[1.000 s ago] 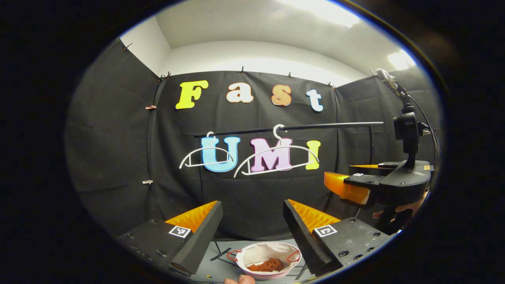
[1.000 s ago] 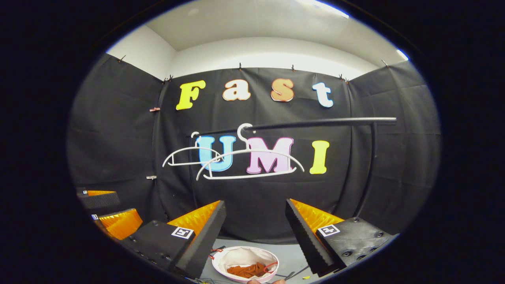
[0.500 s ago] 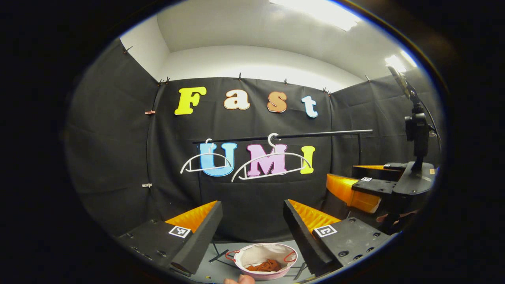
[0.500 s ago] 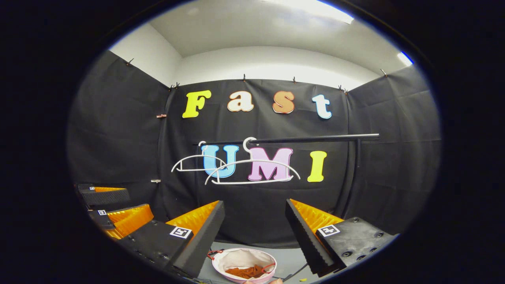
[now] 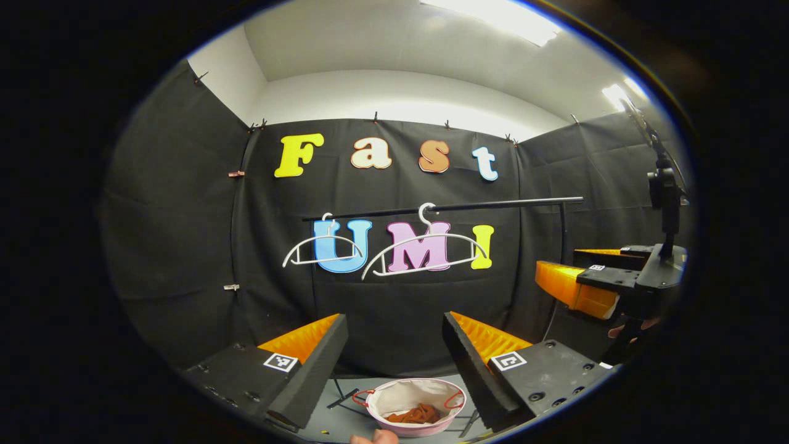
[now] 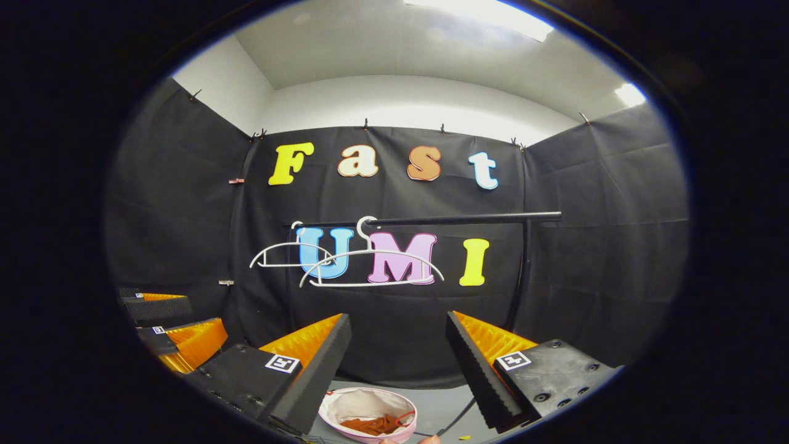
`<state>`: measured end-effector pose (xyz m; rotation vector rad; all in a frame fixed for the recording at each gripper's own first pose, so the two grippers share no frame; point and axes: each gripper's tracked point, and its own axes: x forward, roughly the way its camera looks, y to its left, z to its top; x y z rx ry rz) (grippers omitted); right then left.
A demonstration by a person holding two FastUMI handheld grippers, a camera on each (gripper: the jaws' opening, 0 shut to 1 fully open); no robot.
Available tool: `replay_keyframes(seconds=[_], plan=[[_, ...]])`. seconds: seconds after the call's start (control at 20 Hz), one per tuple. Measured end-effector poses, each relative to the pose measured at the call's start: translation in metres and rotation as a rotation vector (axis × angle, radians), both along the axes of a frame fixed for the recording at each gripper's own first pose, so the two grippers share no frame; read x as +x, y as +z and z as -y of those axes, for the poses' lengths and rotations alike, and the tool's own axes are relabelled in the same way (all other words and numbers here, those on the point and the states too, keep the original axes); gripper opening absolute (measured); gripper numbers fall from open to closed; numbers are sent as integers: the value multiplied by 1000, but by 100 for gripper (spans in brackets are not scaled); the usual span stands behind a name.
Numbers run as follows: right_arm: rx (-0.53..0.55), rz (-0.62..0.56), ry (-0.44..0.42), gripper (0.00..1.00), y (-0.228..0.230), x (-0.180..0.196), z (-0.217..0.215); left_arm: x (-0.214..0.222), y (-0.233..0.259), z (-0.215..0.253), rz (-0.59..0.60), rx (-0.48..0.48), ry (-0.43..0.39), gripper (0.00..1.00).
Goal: Grasp the clothes on the hanger with both hands and then place them into the laundry hamper below.
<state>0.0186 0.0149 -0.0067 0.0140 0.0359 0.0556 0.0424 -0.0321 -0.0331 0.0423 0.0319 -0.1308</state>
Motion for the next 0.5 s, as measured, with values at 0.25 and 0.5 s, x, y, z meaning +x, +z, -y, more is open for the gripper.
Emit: replay_keyframes(seconds=[0.25, 0.5], plan=[[9, 5, -4, 99, 2, 3, 3, -1, 0, 5, -4, 10, -4, 98], [16, 0, -7, 99, 1, 7, 4, 2, -2, 8, -7, 14, -7, 98]])
